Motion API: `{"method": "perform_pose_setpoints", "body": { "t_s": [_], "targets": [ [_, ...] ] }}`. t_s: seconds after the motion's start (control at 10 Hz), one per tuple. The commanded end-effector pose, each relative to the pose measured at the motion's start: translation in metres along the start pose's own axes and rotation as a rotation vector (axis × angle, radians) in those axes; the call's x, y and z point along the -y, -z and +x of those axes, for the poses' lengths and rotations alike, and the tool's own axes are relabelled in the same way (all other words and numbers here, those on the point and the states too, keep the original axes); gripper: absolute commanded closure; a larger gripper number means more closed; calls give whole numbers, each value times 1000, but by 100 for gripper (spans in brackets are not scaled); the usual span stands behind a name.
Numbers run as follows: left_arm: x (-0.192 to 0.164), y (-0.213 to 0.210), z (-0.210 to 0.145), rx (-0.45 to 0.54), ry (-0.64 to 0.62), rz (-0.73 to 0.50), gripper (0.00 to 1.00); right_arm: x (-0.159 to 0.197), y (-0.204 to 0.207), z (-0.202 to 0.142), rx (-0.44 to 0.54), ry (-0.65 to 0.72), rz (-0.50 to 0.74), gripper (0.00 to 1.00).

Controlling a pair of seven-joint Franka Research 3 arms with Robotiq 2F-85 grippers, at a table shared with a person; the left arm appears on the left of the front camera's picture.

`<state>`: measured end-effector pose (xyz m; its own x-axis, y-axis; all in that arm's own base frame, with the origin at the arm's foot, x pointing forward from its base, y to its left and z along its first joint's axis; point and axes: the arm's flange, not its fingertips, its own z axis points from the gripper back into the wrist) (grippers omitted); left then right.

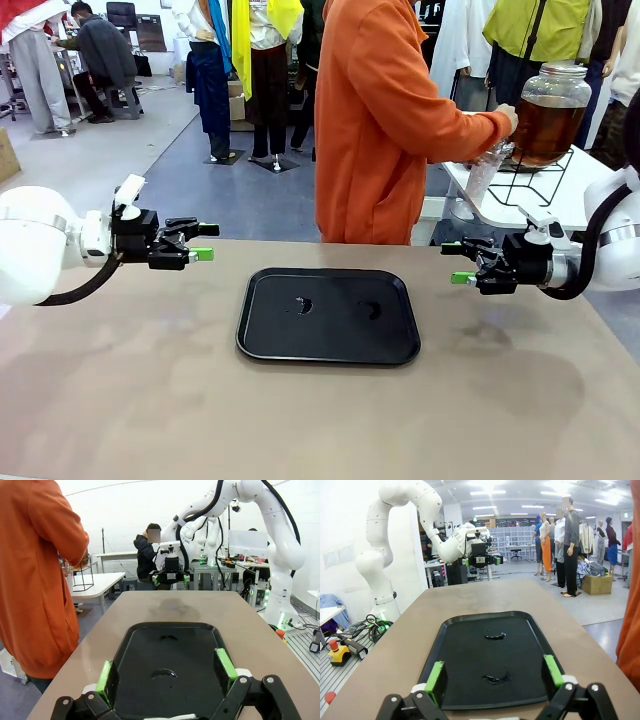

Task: Pour the drink into the iced cup.
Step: Open the gripper to release the iced cup you were holding.

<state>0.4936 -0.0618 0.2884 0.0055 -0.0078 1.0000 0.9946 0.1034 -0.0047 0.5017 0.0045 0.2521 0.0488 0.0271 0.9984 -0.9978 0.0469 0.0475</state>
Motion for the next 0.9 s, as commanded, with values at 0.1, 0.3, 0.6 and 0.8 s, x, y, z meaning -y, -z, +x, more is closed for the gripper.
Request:
{"method": "perform_pose_setpoints", "body": {
  "t_s": [0.1,0.3,0.6,0.8],
  "targets": [
    [-1,1,2,8,2,4,0,0,0,2,2,-5,1,0],
    [-1,1,2,8,2,4,0,0,0,2,2,-5,1,0],
    [-1,1,2,8,2,4,0,0,0,2,2,-5,1,0],
    [-1,1,2,8,2,4,0,0,0,2,2,-5,1,0]
  ]
}}
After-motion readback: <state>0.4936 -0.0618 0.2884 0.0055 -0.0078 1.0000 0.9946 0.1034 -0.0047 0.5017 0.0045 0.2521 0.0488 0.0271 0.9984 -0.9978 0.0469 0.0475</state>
